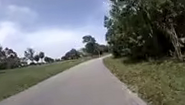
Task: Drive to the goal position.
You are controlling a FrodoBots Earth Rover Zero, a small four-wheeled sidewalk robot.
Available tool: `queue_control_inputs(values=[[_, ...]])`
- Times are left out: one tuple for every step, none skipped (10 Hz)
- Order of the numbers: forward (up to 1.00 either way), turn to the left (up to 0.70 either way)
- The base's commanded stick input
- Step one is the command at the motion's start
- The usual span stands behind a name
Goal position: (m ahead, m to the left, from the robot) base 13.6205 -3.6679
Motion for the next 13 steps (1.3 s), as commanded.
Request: queue_control_inputs(values=[[0.70, 0.00], [0.70, 0.00], [0.70, 0.00], [0.70, 0.00], [0.70, 0.00], [0.70, 0.00], [0.70, 0.00], [0.70, 0.00], [0.70, 0.00], [0.70, 0.00], [0.70, 0.00], [0.70, 0.00], [0.70, 0.00]])
